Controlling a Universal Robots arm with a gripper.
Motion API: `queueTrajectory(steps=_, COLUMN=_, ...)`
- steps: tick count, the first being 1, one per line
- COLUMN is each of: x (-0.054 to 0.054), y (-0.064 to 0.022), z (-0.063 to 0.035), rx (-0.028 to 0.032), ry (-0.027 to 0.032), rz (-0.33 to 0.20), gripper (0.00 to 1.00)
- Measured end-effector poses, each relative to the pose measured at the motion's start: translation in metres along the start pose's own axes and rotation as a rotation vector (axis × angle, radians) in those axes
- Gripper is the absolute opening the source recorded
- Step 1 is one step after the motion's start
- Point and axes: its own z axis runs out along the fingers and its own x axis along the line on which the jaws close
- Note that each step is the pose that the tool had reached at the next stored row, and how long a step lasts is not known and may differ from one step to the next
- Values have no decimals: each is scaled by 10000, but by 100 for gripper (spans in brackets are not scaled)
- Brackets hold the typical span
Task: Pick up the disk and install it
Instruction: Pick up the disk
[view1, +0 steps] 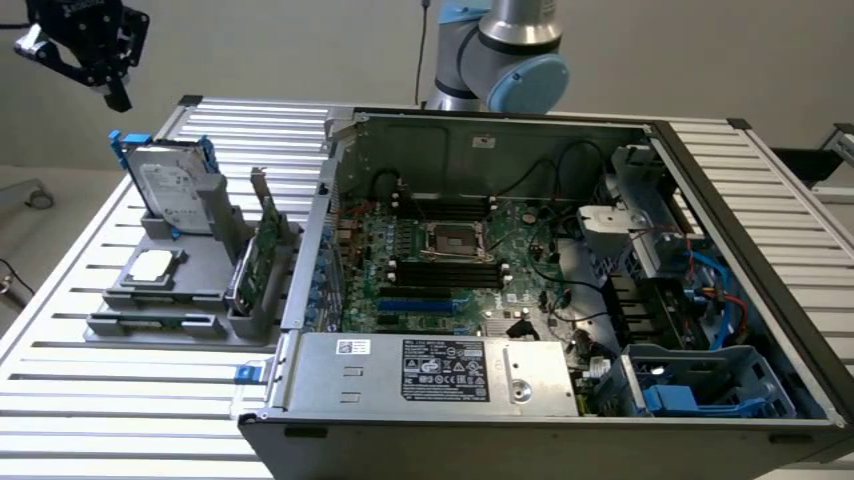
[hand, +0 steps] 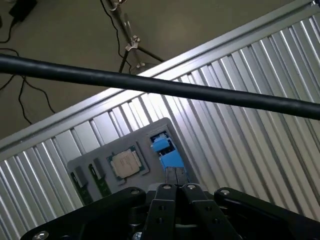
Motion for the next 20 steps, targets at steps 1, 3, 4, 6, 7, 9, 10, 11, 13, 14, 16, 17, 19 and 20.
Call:
queueTrajectory(steps=1, x=0, y=0, z=0, rx=5, ry=17, rz=-179, gripper=11)
queueTrajectory(steps=3, x=-3, y=1, z=0, rx=12, ry=48, rz=-532, gripper=11)
queueTrajectory(steps=4, x=-4, y=2, z=0, rx=16, ry=63, rz=-705, gripper=11)
queueTrajectory(steps=6, x=-5, y=3, z=0, rx=23, ry=90, rz=-1032, gripper=11)
queueTrajectory(steps=7, x=-5, y=3, z=0, rx=29, ry=104, rz=-1206, gripper=11)
queueTrajectory(steps=9, x=-6, y=3, z=1, rx=59, ry=122, rz=-1526, gripper=11)
queueTrajectory(steps=10, x=-7, y=3, z=4, rx=90, ry=124, rz=-1667, gripper=11)
queueTrajectory(steps=11, x=-8, y=3, z=11, rx=137, ry=119, rz=-1805, gripper=11)
queueTrajectory(steps=13, x=-12, y=2, z=30, rx=221, ry=111, rz=-2046, gripper=11)
queueTrajectory(steps=14, x=-14, y=2, z=40, rx=247, ry=111, rz=-2163, gripper=11)
queueTrajectory(steps=16, x=-15, y=1, z=55, rx=265, ry=114, rz=-2449, gripper=11)
queueTrajectory(steps=17, x=-15, y=0, z=59, rx=265, ry=118, rz=-2615, gripper=11)
queueTrajectory(steps=19, x=-15, y=1, z=68, rx=268, ry=121, rz=-2946, gripper=11)
queueTrajectory(steps=20, x=-15, y=0, z=72, rx=267, ry=123, rz=-3128, gripper=11)
